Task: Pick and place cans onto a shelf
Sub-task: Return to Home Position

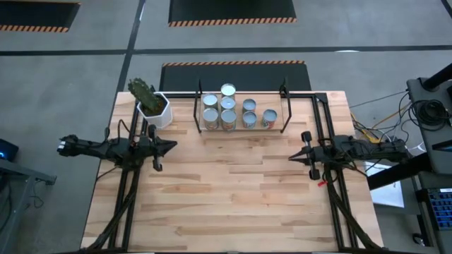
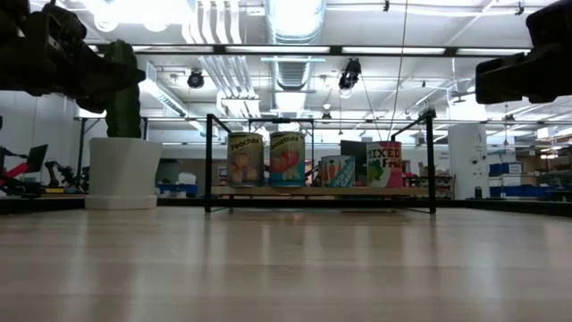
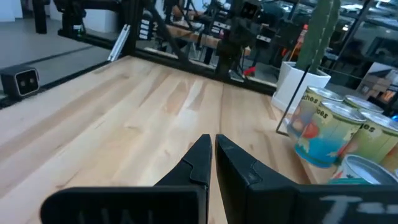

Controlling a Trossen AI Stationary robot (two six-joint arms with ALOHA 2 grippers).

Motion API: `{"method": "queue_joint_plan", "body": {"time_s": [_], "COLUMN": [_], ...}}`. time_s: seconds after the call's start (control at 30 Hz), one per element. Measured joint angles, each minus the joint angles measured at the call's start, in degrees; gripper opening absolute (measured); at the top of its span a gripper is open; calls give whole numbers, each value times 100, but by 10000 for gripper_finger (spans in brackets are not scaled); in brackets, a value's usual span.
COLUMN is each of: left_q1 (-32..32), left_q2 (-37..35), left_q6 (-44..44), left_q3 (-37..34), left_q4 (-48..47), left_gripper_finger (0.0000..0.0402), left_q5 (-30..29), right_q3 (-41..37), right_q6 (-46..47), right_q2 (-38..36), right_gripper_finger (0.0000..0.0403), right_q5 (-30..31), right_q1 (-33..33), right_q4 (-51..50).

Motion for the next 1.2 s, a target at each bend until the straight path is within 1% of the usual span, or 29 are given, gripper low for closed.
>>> {"method": "queue_joint_plan", "body": {"time_s": [0.13,0.27,0.47,0.57,0.63,0.83,1.2], "left_q1": [0,0,0,0,0,0,0], "left_q2": [2,2,11,9,13,13,13], "left_q6": [0,0,0,0,0,0,0], "left_q3": [0,0,2,2,4,7,7], "left_q4": [2,2,4,4,4,5,6], "left_gripper_finger": [0,0,0,0,0,0,0], "left_q5": [0,0,0,0,0,0,2], "right_q3": [57,31,53,53,53,50,46], "right_q6": [192,657,547,1044,1195,897,820], "right_q2": [-14,42,42,42,42,42,44], "right_gripper_finger": [12,12,12,12,12,12,12], "right_q5": [1,9,11,11,13,12,11], "right_q1": [0,0,0,0,0,0,0], "right_q4": [125,-118,-352,-354,-354,-352,-352]}}
